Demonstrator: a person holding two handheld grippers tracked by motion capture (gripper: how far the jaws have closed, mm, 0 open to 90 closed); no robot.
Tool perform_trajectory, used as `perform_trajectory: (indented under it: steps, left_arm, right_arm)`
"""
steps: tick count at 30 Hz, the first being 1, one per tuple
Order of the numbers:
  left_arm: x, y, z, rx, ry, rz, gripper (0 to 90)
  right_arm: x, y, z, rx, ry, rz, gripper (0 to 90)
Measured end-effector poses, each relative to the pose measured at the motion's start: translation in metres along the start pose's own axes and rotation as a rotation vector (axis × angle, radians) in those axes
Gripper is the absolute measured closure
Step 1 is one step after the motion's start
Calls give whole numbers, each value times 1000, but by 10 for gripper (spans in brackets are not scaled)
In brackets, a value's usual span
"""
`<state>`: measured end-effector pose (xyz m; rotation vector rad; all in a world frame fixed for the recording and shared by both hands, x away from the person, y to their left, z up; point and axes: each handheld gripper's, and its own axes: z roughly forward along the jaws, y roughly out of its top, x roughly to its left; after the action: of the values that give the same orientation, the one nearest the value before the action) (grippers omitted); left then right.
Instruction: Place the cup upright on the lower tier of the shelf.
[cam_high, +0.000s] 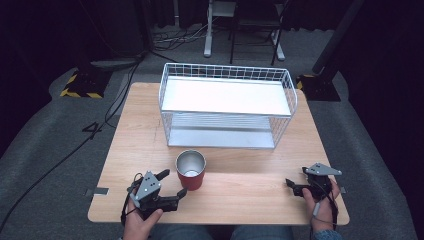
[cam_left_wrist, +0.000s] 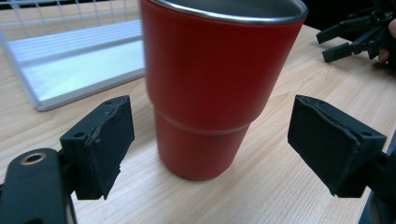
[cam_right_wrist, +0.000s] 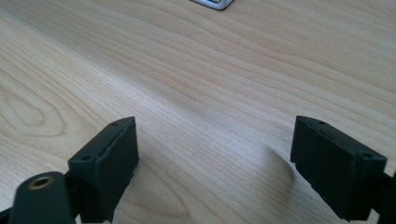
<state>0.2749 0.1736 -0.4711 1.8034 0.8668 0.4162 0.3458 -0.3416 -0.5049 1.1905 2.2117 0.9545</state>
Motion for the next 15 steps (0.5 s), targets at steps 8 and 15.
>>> perform_trajectory:
  steps: [8, 15]
  left_arm:
    - [-4, 0, 16, 30, 8, -16, 150]
    - [-5, 0, 31, 82, 34, -40, 150]
  right_arm:
    - [1, 0, 0, -1, -2, -7, 154]
    - [1, 0, 0, -4, -7, -13, 154]
